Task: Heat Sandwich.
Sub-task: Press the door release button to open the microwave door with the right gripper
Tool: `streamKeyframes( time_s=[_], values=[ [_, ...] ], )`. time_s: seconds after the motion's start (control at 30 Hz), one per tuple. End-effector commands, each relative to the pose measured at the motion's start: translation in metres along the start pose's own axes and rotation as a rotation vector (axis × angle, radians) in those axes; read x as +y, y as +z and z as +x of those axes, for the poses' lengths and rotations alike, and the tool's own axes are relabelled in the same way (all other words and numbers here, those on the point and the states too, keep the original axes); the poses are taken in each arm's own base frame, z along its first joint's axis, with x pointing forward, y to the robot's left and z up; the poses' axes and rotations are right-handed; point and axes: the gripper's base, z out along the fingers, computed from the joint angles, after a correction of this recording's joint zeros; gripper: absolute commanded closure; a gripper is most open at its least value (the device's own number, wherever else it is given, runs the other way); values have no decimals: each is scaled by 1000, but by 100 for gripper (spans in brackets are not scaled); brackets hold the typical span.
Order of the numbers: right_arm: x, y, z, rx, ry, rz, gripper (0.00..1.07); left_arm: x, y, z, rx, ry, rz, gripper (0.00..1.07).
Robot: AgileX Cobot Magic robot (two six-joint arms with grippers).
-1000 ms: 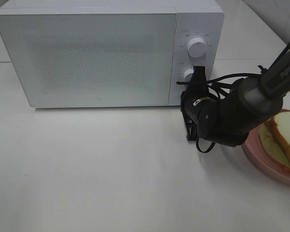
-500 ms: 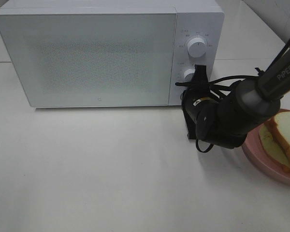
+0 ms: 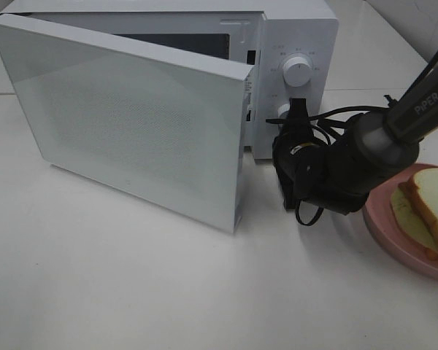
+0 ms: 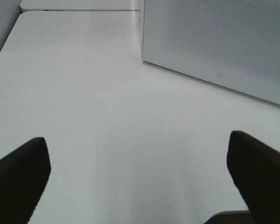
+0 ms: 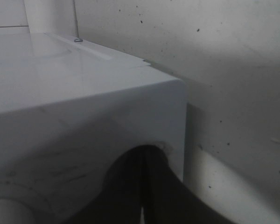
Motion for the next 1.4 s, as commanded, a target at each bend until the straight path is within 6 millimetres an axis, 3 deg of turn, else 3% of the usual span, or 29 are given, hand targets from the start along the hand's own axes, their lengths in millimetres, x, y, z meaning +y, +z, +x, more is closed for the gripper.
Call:
streamKeyframes(
  time_s=[0.03,1.03,1.4],
  values=[
    [52,10,-14,-80,9,-314,107,-1,-2,1,-28,-8,0,9],
    [52,6,-7,-1,-62,-221,107,-1,-2,1,-28,-8,0,9],
    [28,-19,-19,22,-90,-75,107,-1,-2,1,-28,-8,0,9]
  ],
)
